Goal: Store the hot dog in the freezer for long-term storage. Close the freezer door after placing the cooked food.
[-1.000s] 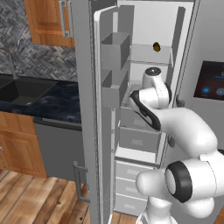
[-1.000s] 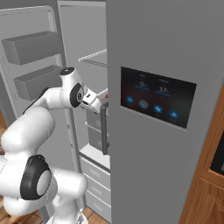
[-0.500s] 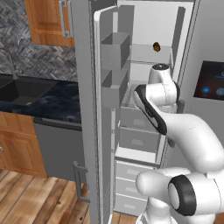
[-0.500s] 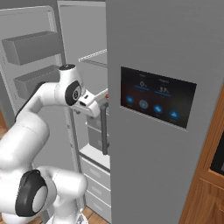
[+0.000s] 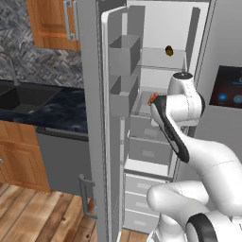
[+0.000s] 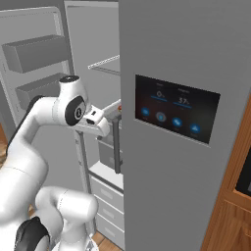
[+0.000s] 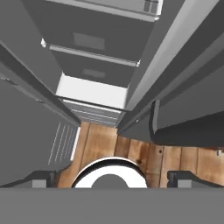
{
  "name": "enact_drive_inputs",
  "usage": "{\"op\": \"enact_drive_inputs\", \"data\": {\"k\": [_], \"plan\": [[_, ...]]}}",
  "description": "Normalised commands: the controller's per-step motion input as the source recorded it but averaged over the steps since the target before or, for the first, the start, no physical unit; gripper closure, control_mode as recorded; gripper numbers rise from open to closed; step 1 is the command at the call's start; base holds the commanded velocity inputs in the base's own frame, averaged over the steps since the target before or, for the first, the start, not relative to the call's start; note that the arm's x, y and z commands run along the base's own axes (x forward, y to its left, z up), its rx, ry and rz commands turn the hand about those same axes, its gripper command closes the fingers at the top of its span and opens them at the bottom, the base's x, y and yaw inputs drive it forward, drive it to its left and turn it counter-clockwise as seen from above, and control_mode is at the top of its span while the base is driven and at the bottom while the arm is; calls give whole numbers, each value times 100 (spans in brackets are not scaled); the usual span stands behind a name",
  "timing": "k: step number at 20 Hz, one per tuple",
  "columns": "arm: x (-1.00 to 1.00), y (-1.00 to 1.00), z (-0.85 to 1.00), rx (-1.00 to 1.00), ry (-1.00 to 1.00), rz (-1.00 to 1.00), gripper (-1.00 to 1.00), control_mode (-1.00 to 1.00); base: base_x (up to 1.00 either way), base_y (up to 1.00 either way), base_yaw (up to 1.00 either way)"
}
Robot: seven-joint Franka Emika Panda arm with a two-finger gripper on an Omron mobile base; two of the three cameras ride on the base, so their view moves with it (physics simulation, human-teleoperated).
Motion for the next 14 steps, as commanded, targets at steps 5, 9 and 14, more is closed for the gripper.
{"op": "enact_drive_inputs", "data": {"k": [5,9,14], "plan": [[-40,0,0,-4,0,27,-100,-100,0,0,0],[-34,10,0,0,0,25,-100,-100,0,0,0],[-24,17,1,0,0,13,-100,-100,0,0,0]]}}
